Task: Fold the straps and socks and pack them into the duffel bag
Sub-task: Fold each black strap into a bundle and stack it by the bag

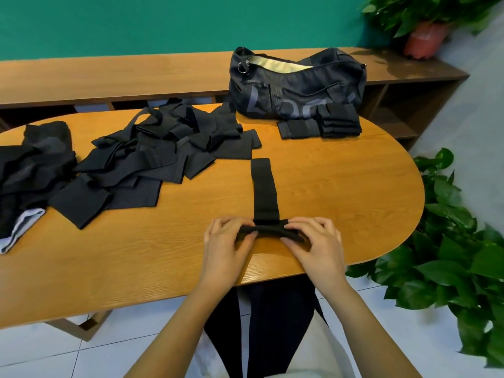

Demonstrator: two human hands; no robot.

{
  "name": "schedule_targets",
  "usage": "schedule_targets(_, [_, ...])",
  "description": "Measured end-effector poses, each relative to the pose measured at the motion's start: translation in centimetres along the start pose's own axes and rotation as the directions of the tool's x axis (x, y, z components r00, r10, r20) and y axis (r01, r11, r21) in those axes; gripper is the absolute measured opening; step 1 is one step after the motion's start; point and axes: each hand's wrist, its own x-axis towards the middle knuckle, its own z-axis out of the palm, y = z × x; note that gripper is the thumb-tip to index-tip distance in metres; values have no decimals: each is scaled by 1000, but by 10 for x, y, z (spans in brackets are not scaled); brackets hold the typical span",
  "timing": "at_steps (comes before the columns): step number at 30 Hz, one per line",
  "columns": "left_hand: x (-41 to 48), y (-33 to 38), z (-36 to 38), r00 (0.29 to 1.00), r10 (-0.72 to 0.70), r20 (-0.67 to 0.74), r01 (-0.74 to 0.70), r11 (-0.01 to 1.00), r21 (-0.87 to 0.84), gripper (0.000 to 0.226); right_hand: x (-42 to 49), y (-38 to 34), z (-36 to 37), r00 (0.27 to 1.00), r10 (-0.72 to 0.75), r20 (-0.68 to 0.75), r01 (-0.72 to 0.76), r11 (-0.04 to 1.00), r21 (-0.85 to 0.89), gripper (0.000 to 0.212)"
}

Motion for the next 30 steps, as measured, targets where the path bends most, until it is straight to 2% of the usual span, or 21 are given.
schedule_targets(2, [0,0,-1,999,-41,11,41,999,-30,16,0,-2,-1,999,23,-44,-21,998,51,21])
schedule_targets(5, [2,-2,0,999,36,17,-37,999,21,17,-1,-6,-2,992,90,-93,-79,991,111,20])
schedule_targets(8, [2,-3,1,1000,-9,21,8,999,32,23,0,-9,-1,973,220,-62,-209,967,145,42])
schedule_targets(11, [1,-3,2,995,-97,6,98,995,-37,18,3,-12,0,969,235,-82,-218,960,175,48])
schedule_targets(16, [1,-2,2,989,-150,-15,148,986,-75,64,8,-16,3,972,223,-68,-220,974,54,66])
schedule_targets(18, [2,0,1,990,-133,-37,131,990,-59,70,10,-15,3,968,245,-63,-243,969,35,68])
schedule_targets(20, [2,-1,0,997,-60,-58,59,998,-8,58,9,-13,4,977,201,-75,-203,979,-18,63])
schedule_targets(23, [3,-3,0,1000,25,3,-26,998,57,33,4,-7,4,1000,3,-20,-4,998,-56,49])
schedule_targets(26, [1,-2,0,995,47,85,-56,992,114,39,0,0,3,985,-140,102,148,987,-70,48])
schedule_targets(30, [2,-2,-2,994,51,96,-63,990,129,43,1,1,3,985,-128,114,137,987,-78,53])
